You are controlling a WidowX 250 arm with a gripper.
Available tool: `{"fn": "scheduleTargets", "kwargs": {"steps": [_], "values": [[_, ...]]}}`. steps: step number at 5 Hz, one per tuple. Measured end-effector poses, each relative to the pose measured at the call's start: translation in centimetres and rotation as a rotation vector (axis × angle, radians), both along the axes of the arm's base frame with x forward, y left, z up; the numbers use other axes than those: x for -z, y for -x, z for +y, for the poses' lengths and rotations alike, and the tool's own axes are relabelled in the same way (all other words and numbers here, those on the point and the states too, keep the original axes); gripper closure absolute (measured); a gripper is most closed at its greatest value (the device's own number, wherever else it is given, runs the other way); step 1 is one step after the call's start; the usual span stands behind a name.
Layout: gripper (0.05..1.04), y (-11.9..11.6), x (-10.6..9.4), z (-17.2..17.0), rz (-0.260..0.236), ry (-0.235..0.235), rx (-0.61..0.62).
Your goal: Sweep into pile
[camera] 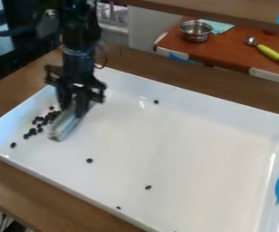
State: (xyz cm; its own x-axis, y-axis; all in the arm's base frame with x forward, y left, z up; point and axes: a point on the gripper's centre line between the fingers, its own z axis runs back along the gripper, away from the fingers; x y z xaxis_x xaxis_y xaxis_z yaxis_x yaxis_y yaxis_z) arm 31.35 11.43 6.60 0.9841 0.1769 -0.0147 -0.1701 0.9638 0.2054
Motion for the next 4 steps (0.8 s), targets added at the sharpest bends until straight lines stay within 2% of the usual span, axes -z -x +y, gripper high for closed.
{"fn": "scheduleTargets", "kwargs": {"steps": [1,2,3,4], "values": [[0.731,0.5,-0.4,1.0,0.041,-0.095,0.0],[0.731,0.3,-1.8,-0.1,0.002,-0.073,0.001],[0.731,-0.3,-3.6,-3.0,-0.062,0.003,0.063],[0.731,-0.9,-4.3,-6.4,-0.085,0.081,0.125]]}}
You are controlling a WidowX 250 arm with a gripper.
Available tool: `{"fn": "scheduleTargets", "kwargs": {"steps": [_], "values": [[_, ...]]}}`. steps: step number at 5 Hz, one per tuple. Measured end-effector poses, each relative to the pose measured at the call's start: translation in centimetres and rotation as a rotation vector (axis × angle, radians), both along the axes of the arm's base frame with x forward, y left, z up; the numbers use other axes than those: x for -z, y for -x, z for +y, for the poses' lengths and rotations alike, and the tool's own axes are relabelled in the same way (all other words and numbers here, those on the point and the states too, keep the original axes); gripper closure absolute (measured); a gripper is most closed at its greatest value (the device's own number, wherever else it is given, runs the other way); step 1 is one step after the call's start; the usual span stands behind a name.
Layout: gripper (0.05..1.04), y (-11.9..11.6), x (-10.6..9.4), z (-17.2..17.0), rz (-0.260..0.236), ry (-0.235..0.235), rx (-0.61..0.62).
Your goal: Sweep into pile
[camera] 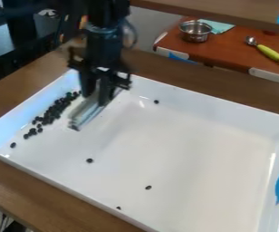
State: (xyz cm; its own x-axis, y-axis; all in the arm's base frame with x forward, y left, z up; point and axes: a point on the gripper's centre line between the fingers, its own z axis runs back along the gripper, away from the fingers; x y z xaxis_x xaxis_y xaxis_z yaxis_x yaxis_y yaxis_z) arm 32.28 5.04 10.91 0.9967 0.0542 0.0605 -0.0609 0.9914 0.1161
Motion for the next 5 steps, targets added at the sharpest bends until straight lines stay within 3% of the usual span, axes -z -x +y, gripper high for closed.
{"fn": "scheduleTargets", "kwargs": {"steps": [1,4,5], "values": [[0.731,-1.3,-0.7,-3.0,-0.047,0.034,0.061],[0.731,-4.9,4.2,-4.6,0.031,-0.012,0.049],[0.731,-5.3,4.2,-4.6,0.027,-0.015,0.046]]}}
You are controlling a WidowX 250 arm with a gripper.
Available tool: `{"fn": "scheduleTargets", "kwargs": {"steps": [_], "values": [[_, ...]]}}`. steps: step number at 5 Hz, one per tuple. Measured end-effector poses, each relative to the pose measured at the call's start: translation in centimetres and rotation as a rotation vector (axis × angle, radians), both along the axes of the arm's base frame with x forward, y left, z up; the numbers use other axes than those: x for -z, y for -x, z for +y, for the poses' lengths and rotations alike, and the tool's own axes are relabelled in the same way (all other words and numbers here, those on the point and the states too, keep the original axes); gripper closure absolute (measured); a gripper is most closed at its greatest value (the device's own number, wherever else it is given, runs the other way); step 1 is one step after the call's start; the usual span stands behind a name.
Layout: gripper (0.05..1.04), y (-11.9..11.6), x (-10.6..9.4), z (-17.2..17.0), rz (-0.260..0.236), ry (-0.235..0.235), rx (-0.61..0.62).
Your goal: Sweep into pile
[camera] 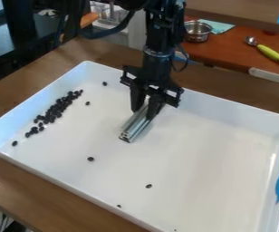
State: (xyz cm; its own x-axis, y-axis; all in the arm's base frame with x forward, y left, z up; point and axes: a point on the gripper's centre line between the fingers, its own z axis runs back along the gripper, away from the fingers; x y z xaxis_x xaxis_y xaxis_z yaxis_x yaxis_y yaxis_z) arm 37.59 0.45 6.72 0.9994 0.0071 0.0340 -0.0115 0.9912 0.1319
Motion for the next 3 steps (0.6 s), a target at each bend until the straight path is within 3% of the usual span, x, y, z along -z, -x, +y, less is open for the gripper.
{"fn": "scheduleTargets", "kwargs": {"steps": [3], "values": [[0.731,1.3,0.0,4.3,0.026,0.008,-0.103]]}}
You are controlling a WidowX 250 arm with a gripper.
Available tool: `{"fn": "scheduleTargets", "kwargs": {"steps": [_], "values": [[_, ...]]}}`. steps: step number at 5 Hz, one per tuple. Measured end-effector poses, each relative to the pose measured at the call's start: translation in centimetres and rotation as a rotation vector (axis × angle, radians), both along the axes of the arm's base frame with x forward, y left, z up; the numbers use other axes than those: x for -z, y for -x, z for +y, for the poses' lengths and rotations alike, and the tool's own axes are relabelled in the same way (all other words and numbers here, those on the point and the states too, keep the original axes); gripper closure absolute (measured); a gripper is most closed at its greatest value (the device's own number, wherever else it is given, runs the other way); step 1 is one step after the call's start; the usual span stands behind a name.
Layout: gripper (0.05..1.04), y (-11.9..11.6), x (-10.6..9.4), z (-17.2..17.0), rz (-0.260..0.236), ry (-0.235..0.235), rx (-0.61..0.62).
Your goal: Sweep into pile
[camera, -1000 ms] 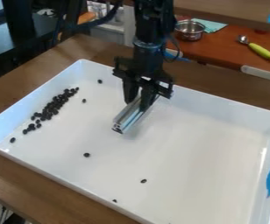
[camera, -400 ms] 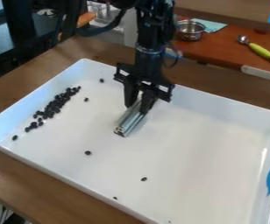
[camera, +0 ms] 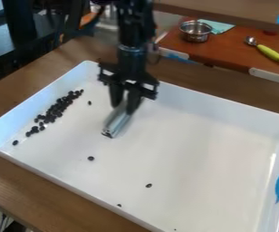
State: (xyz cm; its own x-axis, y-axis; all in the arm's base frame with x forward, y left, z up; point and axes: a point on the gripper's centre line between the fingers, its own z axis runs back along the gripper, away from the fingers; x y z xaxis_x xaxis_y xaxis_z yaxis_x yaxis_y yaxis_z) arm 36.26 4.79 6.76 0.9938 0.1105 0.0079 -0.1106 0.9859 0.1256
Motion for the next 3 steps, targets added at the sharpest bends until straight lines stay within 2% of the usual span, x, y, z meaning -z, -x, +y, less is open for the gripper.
{"fn": "scheduleTargets", "kwargs": {"steps": [1,2,3], "values": [[0.731,1.5,-0.2,2.6,0.026,-0.032,-0.059],[0.731,2.3,-0.4,4.1,0.055,-0.109,-0.111],[0.731,3.8,-0.7,6.2,0.082,-0.211,-0.184]]}}
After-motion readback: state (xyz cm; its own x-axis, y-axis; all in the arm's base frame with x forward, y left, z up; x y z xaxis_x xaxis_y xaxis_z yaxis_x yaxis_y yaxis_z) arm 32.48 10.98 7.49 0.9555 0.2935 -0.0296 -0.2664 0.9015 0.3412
